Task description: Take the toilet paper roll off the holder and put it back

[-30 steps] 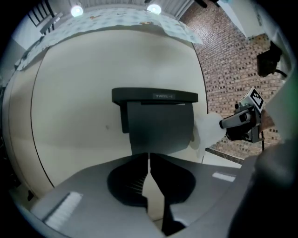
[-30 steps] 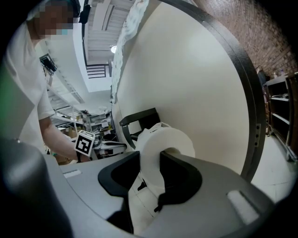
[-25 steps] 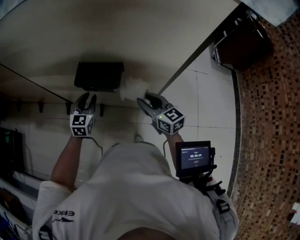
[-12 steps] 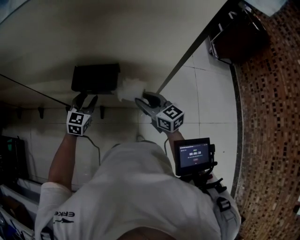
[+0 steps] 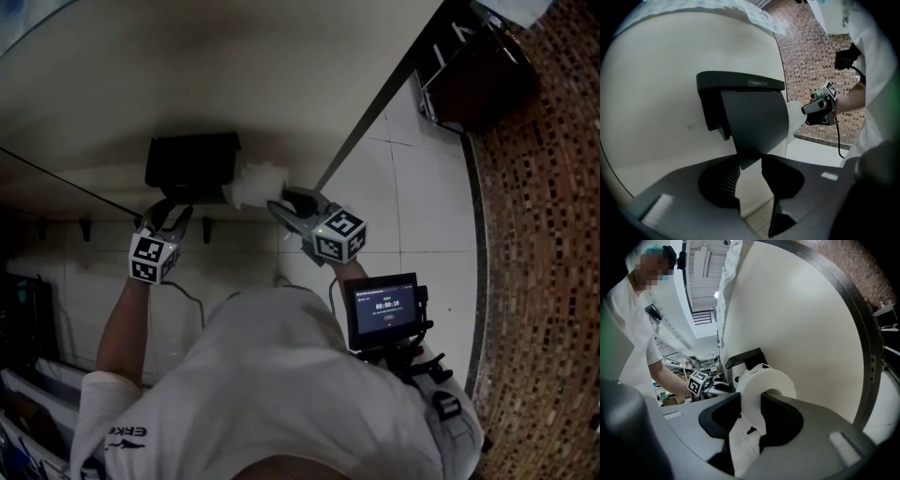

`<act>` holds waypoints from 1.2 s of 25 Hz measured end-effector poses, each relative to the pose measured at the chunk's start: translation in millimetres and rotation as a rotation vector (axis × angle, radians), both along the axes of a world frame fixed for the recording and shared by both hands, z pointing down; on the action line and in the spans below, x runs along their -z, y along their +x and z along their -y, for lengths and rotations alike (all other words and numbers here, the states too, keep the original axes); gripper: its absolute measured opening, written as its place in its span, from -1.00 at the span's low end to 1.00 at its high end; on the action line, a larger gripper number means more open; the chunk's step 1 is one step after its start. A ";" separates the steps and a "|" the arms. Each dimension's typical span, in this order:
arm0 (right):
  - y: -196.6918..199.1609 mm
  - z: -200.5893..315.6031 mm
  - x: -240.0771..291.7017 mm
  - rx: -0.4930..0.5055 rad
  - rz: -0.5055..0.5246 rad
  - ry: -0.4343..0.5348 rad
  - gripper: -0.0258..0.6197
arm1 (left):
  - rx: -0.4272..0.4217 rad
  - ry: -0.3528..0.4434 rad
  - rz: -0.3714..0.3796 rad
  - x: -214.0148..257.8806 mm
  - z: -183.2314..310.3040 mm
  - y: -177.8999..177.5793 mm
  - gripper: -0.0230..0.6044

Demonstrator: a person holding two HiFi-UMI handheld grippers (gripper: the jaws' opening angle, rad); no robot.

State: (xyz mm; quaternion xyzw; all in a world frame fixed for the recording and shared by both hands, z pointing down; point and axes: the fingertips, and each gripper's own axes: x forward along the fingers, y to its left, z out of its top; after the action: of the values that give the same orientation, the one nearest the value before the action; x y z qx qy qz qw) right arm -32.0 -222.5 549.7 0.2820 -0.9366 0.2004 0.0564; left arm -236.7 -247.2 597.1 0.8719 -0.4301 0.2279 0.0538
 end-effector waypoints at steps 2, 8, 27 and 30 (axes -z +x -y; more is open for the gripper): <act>0.0 1.0 -0.6 0.013 0.011 0.001 -0.47 | -0.017 -0.018 0.000 2.9 -5.6 0.8 -0.46; -7.5 0.3 3.0 0.065 0.042 0.011 -0.47 | -0.082 -0.057 0.007 15.3 -26.6 0.2 -0.46; -15.9 10.2 13.6 0.142 0.095 0.036 -0.47 | -0.085 -0.112 -0.006 24.8 -46.2 -2.6 -0.44; -18.4 8.9 16.0 0.169 0.115 0.043 -0.47 | -0.081 -0.114 -0.007 19.0 -42.9 -2.8 -0.44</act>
State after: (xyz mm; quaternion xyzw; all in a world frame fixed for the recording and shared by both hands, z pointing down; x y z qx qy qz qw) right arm -50.4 -231.4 533.7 0.1911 -0.9628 0.1908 0.0134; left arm -239.5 -204.3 578.2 0.8850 -0.3805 0.2508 0.0957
